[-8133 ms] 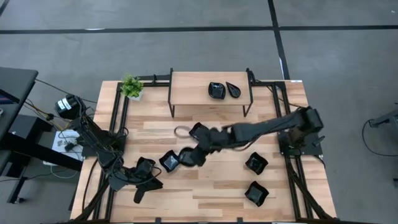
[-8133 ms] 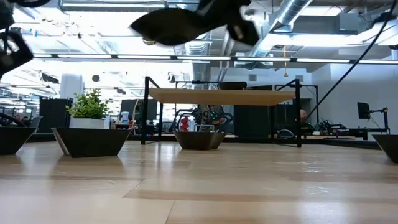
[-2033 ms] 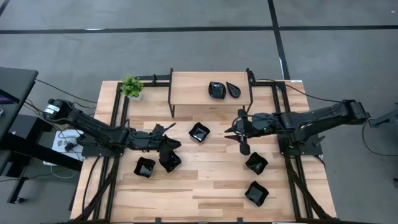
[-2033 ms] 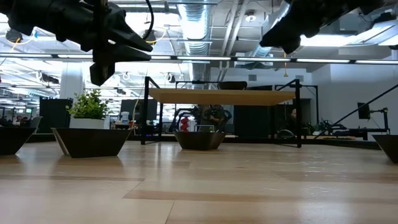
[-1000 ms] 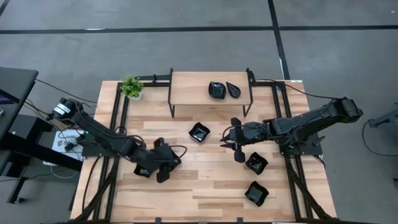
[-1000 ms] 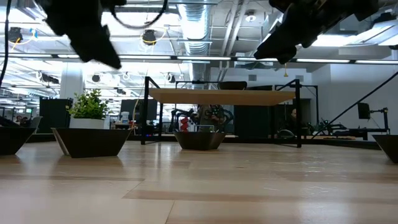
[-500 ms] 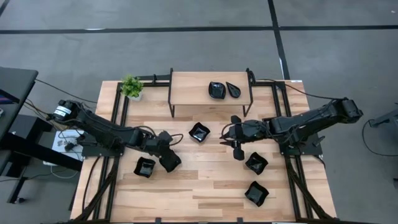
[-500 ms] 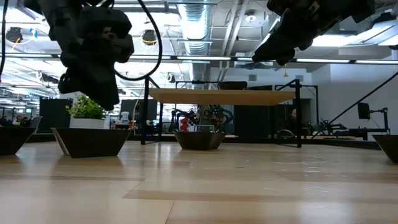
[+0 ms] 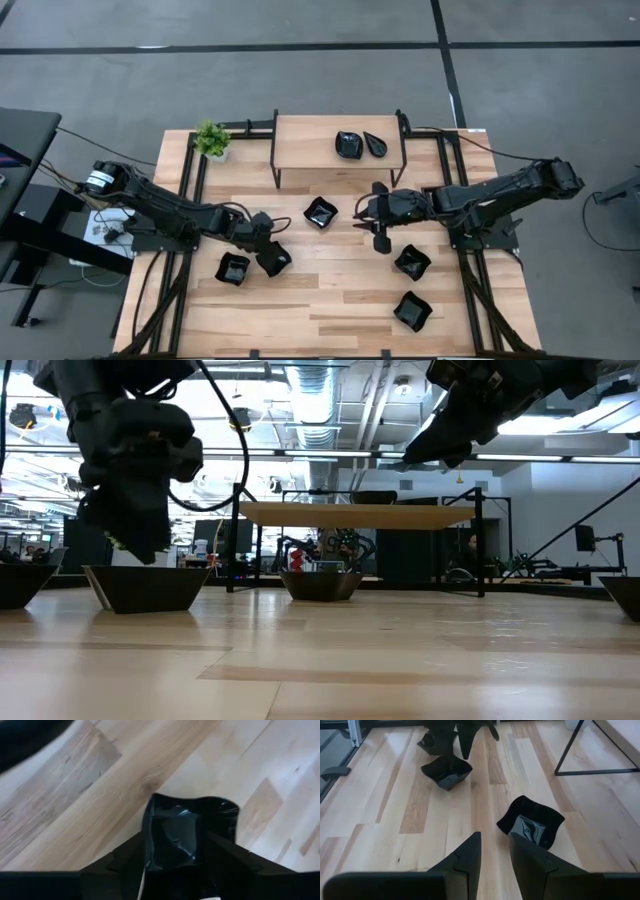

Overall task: Pick & Place Mini shaped plates
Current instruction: Put the black wave square shaped plate on the shelf

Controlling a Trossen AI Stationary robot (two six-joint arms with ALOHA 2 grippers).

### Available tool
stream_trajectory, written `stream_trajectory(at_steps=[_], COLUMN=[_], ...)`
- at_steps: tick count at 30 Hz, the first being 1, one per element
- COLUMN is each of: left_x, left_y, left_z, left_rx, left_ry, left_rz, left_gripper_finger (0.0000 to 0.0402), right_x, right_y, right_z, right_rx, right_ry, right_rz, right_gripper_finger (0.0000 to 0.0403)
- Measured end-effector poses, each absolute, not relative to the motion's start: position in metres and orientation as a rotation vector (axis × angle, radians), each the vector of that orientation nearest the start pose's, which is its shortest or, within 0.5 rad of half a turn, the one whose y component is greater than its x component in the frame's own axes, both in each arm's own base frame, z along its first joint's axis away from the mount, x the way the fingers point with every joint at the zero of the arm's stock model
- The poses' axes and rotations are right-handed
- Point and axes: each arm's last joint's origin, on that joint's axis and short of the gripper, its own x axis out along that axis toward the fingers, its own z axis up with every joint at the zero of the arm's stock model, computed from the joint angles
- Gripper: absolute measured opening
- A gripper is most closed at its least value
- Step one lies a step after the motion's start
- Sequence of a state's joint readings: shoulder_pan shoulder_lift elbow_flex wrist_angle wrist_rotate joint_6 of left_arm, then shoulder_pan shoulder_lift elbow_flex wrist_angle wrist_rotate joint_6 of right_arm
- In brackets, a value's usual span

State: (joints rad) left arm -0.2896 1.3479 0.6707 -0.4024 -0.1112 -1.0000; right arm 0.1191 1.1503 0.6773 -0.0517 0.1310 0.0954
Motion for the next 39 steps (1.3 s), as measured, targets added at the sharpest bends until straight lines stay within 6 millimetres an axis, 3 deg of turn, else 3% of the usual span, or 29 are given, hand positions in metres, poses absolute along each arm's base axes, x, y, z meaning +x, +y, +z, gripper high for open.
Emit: stream_trajectory(at_steps=[8,25,39], left_x=[0.22,0.231,0.235], left_y=[-0.062,-0.066,-0.067], left_z=[0.158,0.138,0.141], left_rx=[-0.675,-0.646,-0.668], left_ry=[1.052,1.086,1.039], left_rz=[0.389,0.379,0.352], left_gripper_finger=[0.0192,0.0165,0.0117], right_x=[0.24,0.24,0.24], right_y=[0.024,0.024,0.024], right_z=[0.238,0.238,0.238], right_rx=[0.029,0.03,0.031], right_ry=[0.519,0.519,0.521], right_rz=[-0.041,-0.041,-0.041], right_gripper_finger=[0.0098,0.0098,0.0098])
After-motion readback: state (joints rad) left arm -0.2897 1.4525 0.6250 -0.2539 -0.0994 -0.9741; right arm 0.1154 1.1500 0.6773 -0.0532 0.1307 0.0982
